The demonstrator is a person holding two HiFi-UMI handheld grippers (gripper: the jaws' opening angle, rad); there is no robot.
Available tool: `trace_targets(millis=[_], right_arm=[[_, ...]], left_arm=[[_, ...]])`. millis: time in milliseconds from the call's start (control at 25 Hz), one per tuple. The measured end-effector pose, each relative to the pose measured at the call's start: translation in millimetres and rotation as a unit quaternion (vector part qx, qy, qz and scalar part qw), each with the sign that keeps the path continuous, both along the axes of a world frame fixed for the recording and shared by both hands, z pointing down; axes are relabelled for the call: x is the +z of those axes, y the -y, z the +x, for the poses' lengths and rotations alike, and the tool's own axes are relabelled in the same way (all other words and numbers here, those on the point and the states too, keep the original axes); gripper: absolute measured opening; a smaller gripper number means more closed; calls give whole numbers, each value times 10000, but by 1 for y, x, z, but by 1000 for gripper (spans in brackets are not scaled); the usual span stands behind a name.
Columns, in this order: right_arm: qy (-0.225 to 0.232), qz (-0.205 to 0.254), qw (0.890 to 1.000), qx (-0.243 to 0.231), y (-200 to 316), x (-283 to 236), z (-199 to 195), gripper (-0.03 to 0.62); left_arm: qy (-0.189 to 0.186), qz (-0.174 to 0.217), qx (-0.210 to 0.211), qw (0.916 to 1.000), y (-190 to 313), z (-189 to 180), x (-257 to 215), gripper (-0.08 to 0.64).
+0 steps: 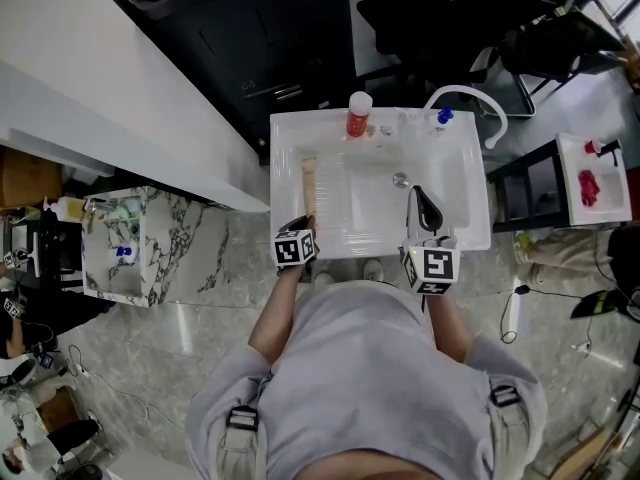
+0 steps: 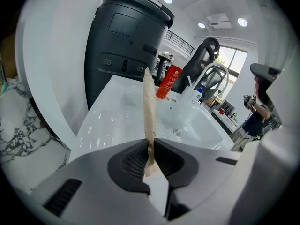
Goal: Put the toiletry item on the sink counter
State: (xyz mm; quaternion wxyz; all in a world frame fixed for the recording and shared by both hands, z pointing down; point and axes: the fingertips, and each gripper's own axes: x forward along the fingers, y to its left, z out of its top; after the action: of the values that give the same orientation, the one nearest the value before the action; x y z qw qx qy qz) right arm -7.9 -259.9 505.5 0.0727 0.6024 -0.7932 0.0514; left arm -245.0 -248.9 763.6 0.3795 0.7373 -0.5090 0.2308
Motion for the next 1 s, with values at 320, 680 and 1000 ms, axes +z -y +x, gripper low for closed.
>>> trace_targets(millis=[320, 680, 1000], right_arm=[[-9, -4, 10000, 1, -3, 0, 1, 5], [18, 12, 10000, -39, -3, 1, 0, 5], [57, 25, 9999, -80, -4, 1, -3, 5]], left_arm=[[279, 194, -59, 9994, 1, -7, -5, 103], [230, 386, -189, 9988, 3, -11, -19, 91], [278, 668, -290, 9970, 9, -13, -41, 23]])
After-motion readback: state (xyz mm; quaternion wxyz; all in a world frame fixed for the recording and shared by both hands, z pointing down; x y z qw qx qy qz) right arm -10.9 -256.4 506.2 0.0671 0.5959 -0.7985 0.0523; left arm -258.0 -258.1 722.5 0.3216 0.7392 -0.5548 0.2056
